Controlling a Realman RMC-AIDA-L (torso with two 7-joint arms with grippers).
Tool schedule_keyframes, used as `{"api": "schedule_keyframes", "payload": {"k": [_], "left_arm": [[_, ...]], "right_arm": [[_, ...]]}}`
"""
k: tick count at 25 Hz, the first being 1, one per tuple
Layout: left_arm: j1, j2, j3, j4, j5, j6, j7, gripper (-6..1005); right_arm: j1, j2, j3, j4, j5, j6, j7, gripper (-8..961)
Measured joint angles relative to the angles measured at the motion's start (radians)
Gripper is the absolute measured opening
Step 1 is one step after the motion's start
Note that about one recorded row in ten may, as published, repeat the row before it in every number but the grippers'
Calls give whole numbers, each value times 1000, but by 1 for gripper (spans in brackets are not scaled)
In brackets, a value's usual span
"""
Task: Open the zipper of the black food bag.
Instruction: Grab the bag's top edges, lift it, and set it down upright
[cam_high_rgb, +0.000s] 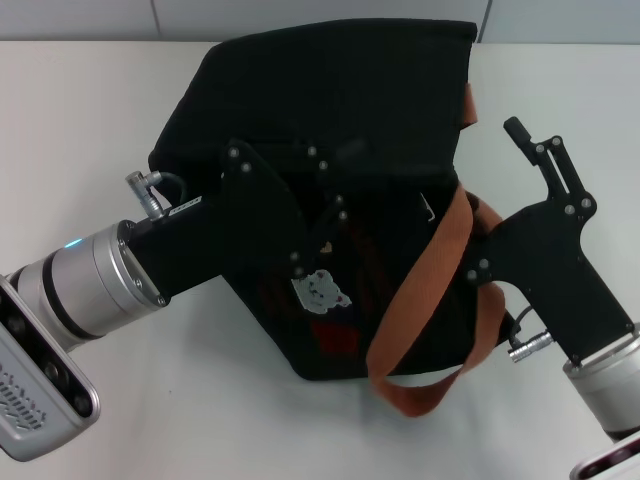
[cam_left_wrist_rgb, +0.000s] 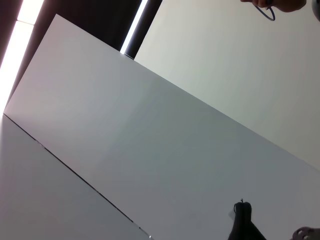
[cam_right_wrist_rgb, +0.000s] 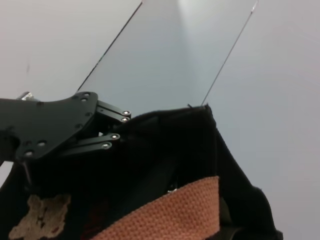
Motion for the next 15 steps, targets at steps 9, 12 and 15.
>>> {"api": "schedule_keyframes", "payload": {"k": [9, 12, 15], "left_arm": [[-6, 0, 4, -11, -1, 1, 1, 90], [-6, 0, 6, -12, -1, 1, 2, 90], [-6, 0, 6, -12, -1, 1, 2, 90]], "right_arm": [[39, 0, 30, -11, 11, 51, 60, 842], [49, 0, 43, -9, 11, 62, 60, 842], [51, 0, 44, -7, 7, 56, 58, 842]]}}
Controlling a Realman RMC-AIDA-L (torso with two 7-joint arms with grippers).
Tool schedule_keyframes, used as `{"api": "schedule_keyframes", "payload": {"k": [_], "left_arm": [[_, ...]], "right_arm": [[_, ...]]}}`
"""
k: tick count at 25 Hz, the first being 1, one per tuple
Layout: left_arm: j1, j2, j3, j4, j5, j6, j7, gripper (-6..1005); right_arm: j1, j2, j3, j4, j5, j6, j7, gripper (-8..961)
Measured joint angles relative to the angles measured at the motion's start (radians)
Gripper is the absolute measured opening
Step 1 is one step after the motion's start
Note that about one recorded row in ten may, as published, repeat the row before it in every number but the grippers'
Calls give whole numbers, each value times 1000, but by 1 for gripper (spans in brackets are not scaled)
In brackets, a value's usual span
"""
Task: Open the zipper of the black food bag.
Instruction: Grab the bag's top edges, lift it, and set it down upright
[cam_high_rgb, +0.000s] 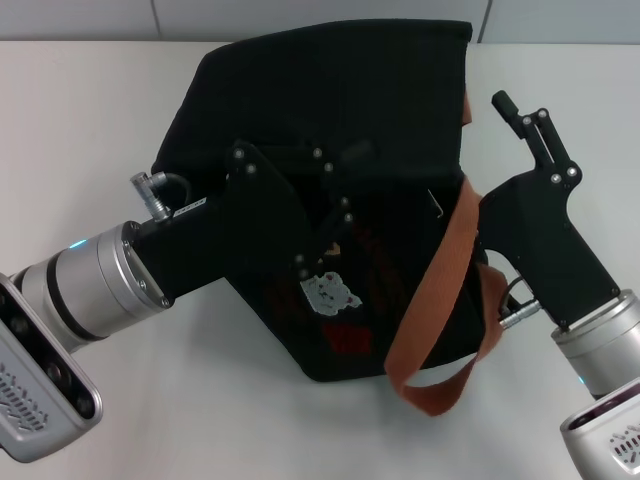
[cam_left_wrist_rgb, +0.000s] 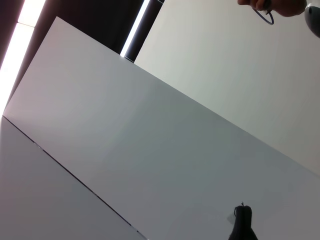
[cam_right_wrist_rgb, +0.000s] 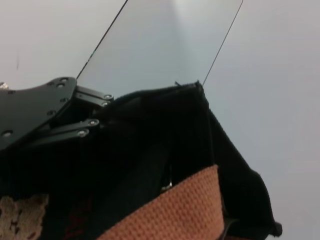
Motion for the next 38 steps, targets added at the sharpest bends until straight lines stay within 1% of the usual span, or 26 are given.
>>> {"api": "schedule_keyframes", "payload": {"k": [5, 12, 16, 21, 38], "left_arm": [[0, 0, 0, 0, 1, 2, 0, 90], [-3, 0, 0, 0, 1, 1, -1, 90], [-8, 0, 1, 0, 1, -3, -3, 90], [-11, 0, 4, -2, 0, -3, -2, 90], [-11, 0, 5, -6, 0, 1, 0, 89]], "right_arm": [[4, 0, -12, -5, -11, -2, -11, 842], [-27, 0, -13, -24, -70, 14, -12, 843], [-20, 0, -5, -26, -71, 33, -17, 841], [-13, 0, -2, 7, -71, 27, -124, 826], [0, 0, 0, 9, -73, 4, -182, 764]]}}
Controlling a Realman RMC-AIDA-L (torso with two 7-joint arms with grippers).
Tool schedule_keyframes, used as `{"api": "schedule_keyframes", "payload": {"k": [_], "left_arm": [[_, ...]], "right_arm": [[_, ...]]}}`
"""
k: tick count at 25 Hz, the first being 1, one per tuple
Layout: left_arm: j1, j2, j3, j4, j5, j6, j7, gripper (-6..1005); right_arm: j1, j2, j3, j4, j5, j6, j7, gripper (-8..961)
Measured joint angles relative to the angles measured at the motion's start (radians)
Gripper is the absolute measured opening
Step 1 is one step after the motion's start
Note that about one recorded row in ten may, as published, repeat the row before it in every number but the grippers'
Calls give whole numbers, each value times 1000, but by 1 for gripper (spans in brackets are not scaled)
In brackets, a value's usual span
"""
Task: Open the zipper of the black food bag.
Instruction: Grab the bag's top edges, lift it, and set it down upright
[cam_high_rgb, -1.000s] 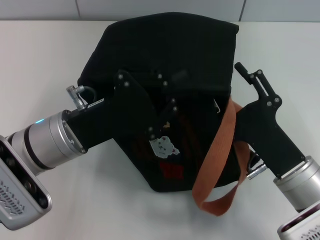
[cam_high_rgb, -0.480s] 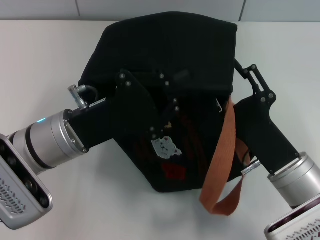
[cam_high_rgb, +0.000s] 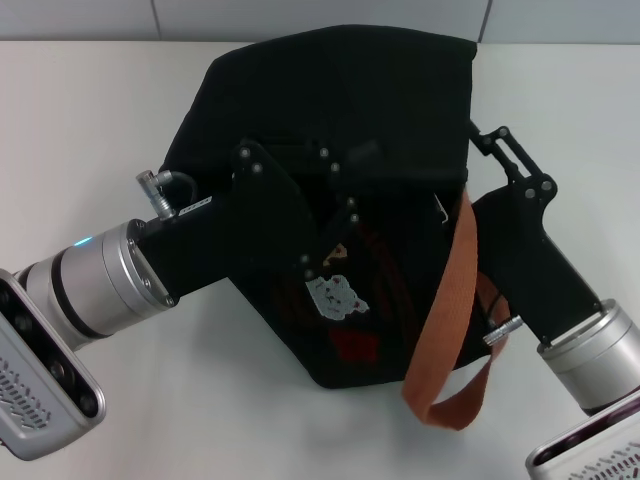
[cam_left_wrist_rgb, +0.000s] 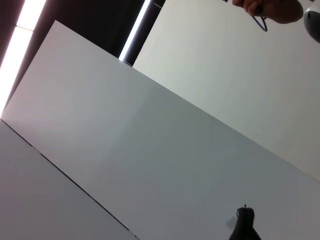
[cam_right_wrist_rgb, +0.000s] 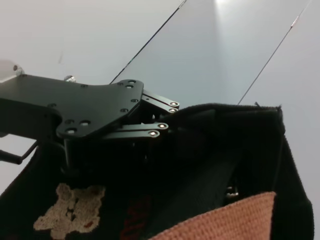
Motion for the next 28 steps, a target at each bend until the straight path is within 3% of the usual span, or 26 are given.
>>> {"api": "schedule_keyframes", "payload": {"k": [3, 20, 23, 28], "left_arm": [[0, 0, 0, 0, 0, 0, 0, 89], [4, 0, 0, -3, 0, -3, 0, 89], [5, 0, 0, -3, 0, -2, 0, 89], [6, 0, 0, -3, 0, 0, 0, 89]], "right_arm": [[5, 0, 0, -2, 0, 2, 0, 753], [34, 0, 0, 3, 6, 68, 0, 375], [35, 0, 0, 5, 5, 68, -13, 158], [30, 0, 8, 24, 7, 68, -58, 85]]}}
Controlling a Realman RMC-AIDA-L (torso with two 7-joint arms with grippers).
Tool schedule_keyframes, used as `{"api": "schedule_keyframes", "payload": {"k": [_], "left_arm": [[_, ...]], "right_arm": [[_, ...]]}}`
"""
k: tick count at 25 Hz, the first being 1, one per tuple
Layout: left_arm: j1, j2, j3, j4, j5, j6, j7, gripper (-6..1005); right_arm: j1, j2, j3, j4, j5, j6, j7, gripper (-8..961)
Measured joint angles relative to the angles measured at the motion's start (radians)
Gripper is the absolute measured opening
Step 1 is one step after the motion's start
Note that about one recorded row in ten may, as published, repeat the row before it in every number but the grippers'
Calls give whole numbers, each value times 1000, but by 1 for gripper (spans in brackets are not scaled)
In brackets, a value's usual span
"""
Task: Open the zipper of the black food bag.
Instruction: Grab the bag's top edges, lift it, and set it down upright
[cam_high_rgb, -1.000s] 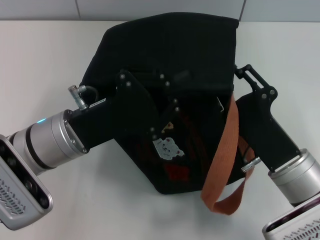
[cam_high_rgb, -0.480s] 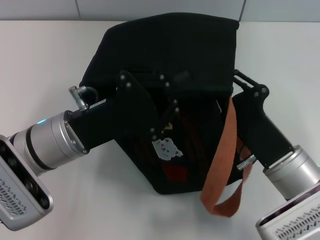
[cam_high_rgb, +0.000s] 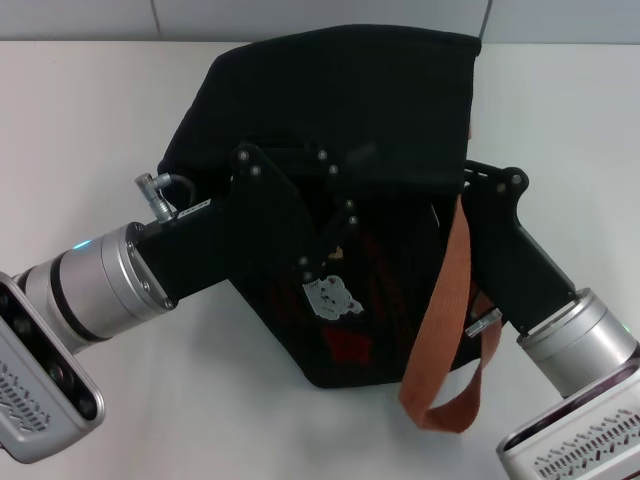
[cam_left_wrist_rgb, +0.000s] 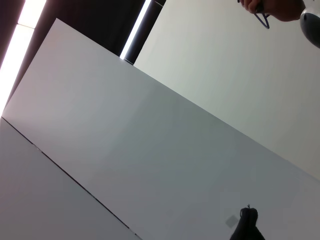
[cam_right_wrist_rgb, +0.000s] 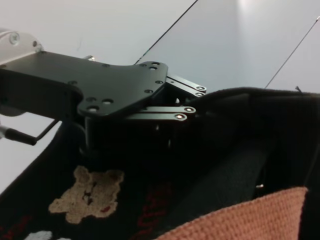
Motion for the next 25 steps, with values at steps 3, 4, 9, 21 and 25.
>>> {"api": "schedule_keyframes", "payload": {"k": [3, 4, 9, 21, 25], "left_arm": [[0, 0, -2, 0, 0, 2, 0, 89], [1, 0, -3, 0, 0, 2, 0, 89], [-2, 0, -6, 0, 0, 3, 0, 89], [-5, 0, -36, -12, -6, 1, -7, 89], [-6, 0, -43, -19, -8, -5, -8, 89]], "right_arm": [[-5, 0, 7, 4, 1, -4, -3, 42], [-8, 0, 7, 4, 1, -4, -2, 27], [-35, 0, 9, -3, 2, -2, 2, 9], [-251, -1, 7, -96, 5, 13, 0, 53], [-294, -1, 8, -137, 7, 16, 13, 67]]}}
